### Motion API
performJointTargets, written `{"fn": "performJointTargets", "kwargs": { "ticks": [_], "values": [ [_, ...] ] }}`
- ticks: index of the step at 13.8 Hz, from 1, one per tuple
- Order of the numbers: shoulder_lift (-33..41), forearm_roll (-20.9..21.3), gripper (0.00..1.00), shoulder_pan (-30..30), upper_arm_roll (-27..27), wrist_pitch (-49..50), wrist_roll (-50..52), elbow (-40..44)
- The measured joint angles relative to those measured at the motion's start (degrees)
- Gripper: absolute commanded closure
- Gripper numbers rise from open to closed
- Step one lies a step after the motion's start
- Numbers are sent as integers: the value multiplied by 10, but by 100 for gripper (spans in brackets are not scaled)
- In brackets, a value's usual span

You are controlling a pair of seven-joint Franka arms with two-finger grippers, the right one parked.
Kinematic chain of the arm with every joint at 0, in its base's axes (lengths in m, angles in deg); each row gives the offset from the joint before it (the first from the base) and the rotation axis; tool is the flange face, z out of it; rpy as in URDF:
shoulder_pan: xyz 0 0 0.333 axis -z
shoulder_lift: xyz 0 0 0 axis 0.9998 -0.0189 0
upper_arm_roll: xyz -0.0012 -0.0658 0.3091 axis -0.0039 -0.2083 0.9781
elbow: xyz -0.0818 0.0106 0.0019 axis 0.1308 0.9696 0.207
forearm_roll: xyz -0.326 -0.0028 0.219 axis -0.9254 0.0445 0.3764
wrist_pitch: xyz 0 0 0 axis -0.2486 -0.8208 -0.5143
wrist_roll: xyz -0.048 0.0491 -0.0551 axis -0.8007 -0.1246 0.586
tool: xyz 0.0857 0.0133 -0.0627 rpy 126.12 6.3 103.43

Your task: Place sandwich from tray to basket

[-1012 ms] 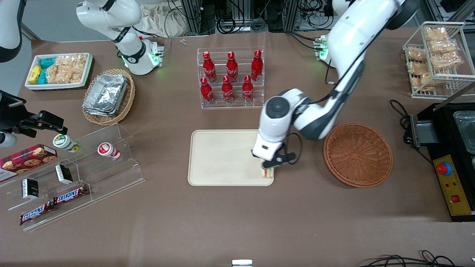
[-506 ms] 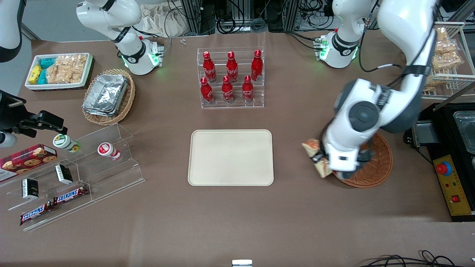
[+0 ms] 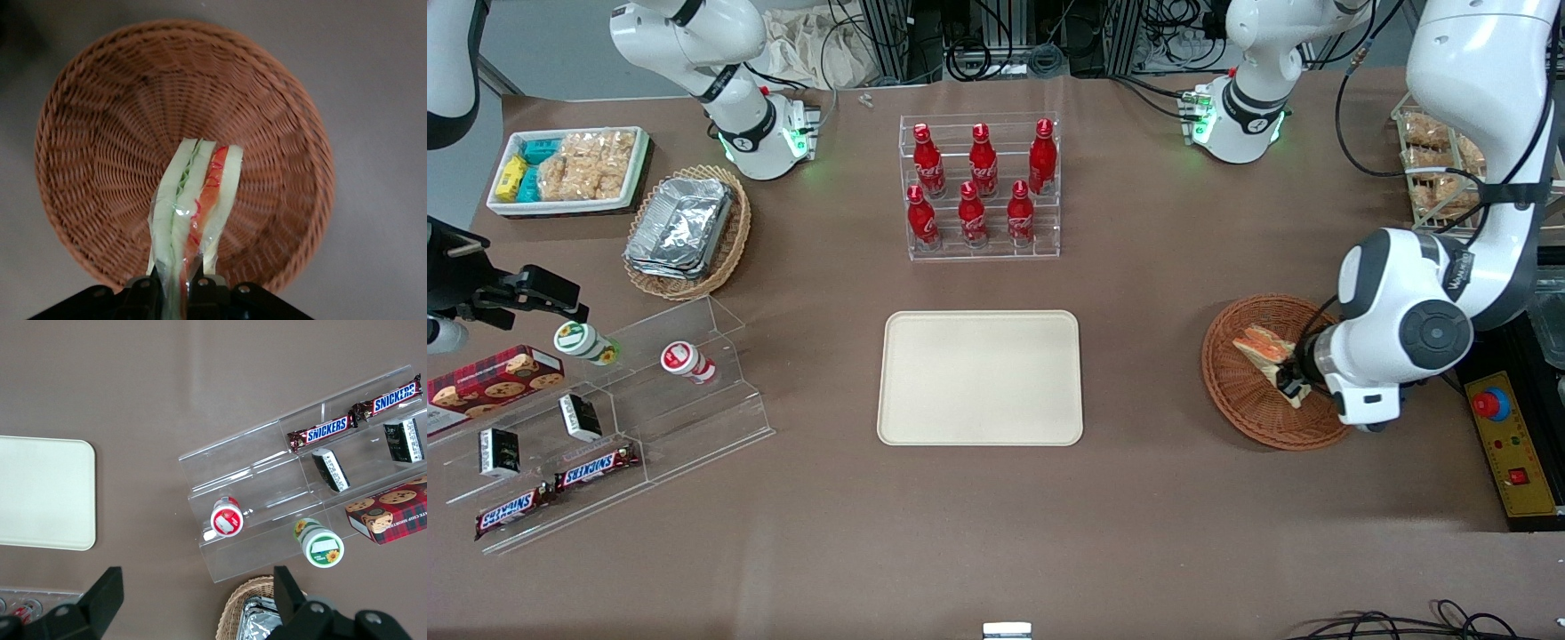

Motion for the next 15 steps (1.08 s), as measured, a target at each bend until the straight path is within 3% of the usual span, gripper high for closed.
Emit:
{"fn": "performJointTargets", "kwargs": {
  "ticks": [4, 5, 6, 12, 15],
  "values": [
    [0, 6, 100, -37, 2, -69, 0, -58],
    [0, 6, 69, -42, 2, -83, 0, -70],
    [0, 6, 1, -45, 3, -96, 0, -81],
    [34, 6, 0, -46, 2, -91, 2, -77],
    [59, 2, 0, -46, -6, -2, -40, -8]
  ]
}}
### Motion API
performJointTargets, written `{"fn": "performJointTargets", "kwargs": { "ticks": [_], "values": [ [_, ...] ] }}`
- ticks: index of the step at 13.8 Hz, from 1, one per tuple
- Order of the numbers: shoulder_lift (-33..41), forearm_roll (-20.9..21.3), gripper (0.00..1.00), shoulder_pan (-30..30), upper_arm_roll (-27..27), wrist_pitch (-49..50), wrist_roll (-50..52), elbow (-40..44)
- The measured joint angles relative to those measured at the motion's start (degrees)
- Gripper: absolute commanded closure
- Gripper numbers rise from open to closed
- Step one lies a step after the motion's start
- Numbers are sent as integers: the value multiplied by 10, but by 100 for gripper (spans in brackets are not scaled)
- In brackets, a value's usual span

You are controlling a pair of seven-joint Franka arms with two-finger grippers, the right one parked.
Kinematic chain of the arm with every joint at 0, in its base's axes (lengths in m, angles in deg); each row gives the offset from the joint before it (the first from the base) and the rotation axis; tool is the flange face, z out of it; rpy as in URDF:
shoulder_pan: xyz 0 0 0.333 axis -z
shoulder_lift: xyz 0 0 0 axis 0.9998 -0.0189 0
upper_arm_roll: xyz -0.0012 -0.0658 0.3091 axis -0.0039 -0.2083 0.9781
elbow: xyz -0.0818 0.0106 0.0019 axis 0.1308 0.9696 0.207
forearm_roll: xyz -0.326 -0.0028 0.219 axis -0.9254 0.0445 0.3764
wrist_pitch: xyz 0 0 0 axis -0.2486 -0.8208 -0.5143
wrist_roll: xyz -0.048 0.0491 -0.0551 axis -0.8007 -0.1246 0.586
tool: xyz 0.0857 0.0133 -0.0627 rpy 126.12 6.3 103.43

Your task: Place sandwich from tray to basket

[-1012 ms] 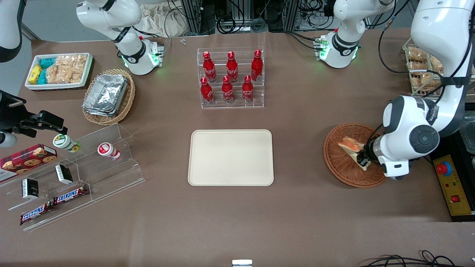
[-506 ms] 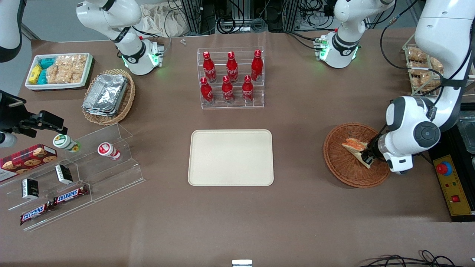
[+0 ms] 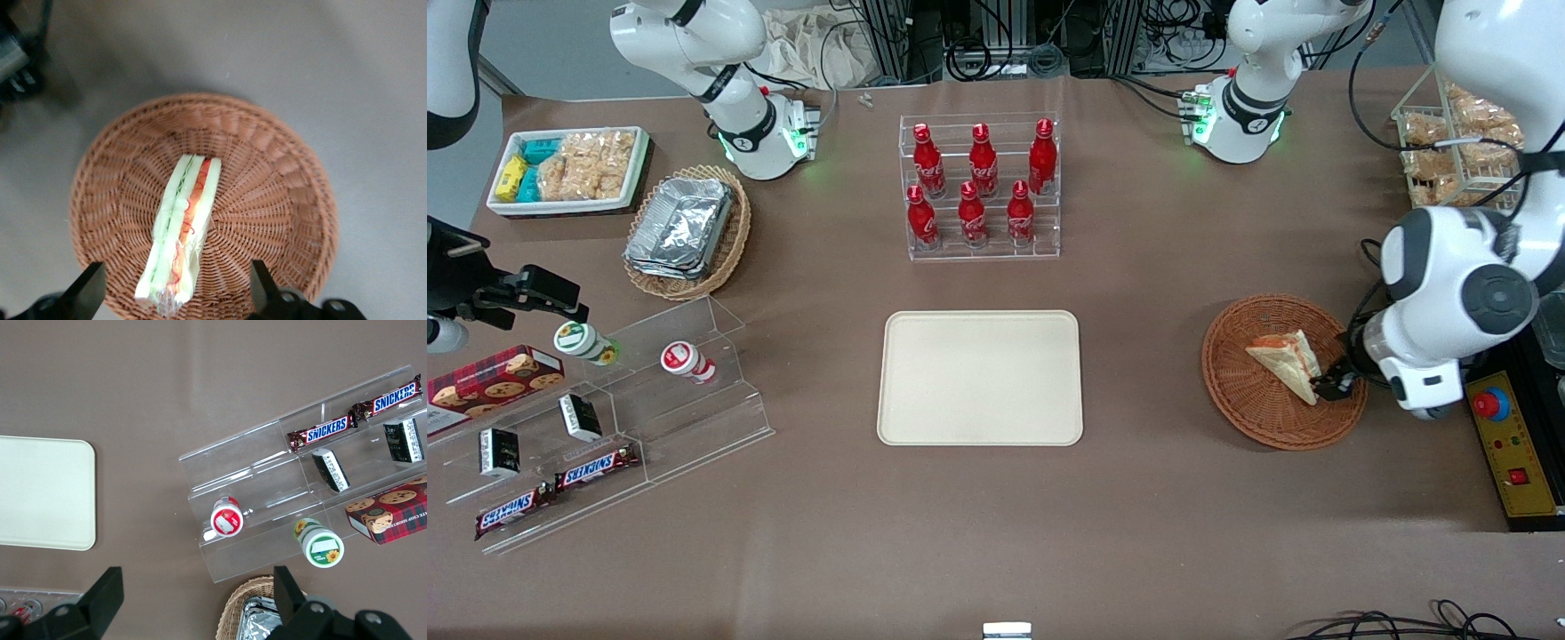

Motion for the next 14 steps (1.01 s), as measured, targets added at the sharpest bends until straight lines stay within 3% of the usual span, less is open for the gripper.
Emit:
{"fn": "performJointTargets", "kwargs": {
  "ticks": [7, 10, 11, 14],
  "values": [
    [4, -51, 0, 3, -6, 125, -277, 148],
    [6, -52, 0, 45, -1, 217, -429, 210],
    [13, -55, 0, 72, 17, 244, -474, 220],
    [62, -99, 0, 181, 135, 296, -553, 226]
  ]
}}
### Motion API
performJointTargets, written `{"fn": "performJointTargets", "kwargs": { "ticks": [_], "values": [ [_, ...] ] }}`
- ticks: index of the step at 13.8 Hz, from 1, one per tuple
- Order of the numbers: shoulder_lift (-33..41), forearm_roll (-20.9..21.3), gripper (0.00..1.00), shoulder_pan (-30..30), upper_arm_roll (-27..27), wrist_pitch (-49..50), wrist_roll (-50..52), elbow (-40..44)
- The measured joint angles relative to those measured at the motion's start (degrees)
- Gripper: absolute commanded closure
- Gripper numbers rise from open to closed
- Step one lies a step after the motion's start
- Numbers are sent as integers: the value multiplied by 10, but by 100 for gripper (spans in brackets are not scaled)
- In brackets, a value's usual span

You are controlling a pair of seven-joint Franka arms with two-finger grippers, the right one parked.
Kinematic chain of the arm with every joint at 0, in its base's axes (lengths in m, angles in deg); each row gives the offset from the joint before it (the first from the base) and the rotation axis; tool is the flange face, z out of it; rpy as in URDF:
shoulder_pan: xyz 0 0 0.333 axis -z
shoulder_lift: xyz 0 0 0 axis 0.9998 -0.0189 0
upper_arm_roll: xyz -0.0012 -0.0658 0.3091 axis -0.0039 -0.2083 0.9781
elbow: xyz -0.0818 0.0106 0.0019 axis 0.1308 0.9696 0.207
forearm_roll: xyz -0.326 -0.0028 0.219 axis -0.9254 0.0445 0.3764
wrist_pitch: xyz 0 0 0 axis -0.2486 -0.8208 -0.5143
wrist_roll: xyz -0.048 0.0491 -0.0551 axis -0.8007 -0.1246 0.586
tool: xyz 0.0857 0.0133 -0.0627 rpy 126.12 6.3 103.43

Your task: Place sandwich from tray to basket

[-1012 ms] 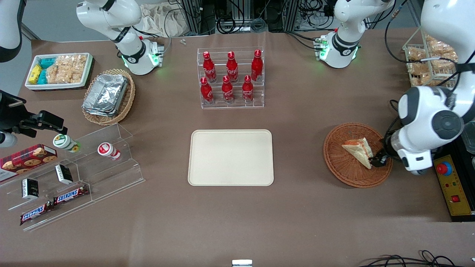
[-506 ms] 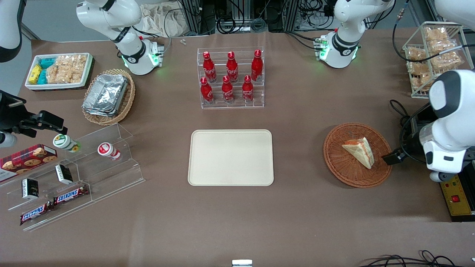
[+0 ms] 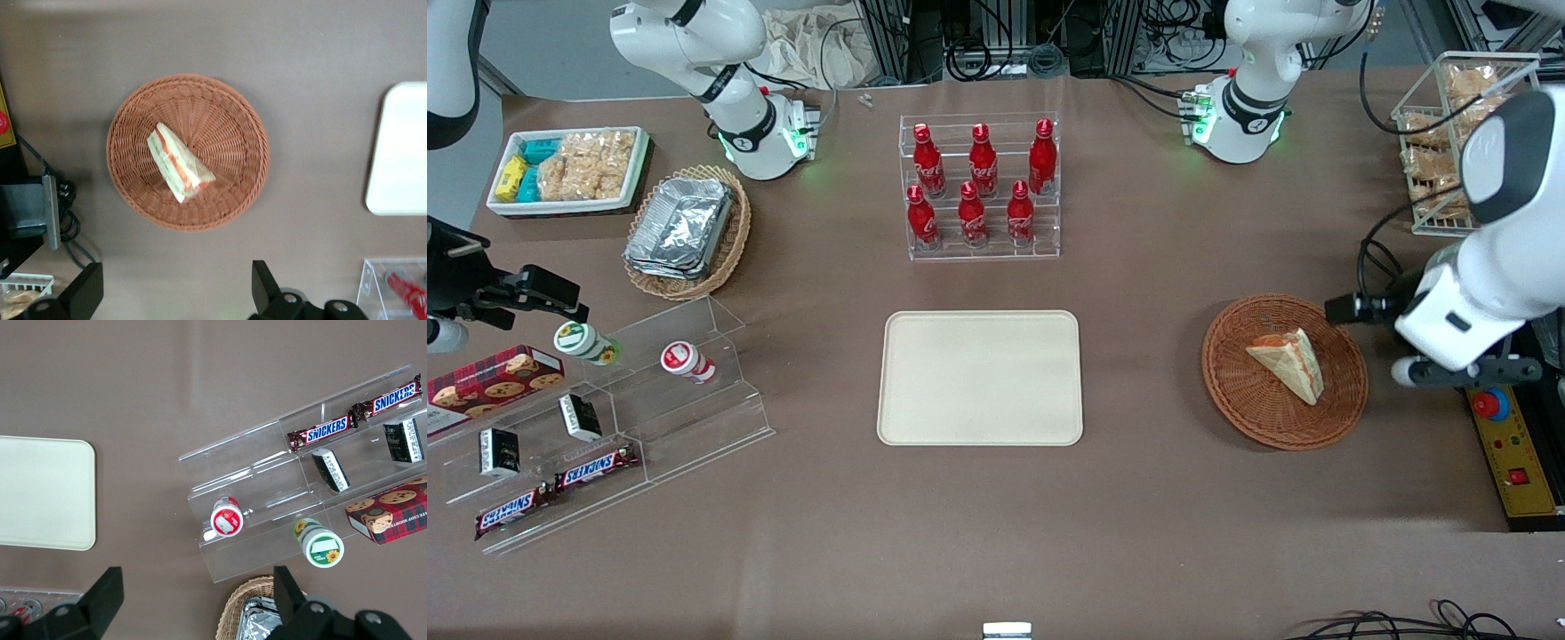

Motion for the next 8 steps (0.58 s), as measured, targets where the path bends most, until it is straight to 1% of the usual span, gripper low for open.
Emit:
{"fn": "performJointTargets", "kwargs": {
  "ticks": [1, 3, 6, 8],
  "values": [
    [22, -12, 0, 25, 30, 6, -10, 0],
    [71, -18, 0, 54, 60, 15, -20, -8],
    [137, -20, 0, 65, 63, 19, -21, -50],
    [141, -22, 0, 65, 65, 19, -21, -57]
  ]
}}
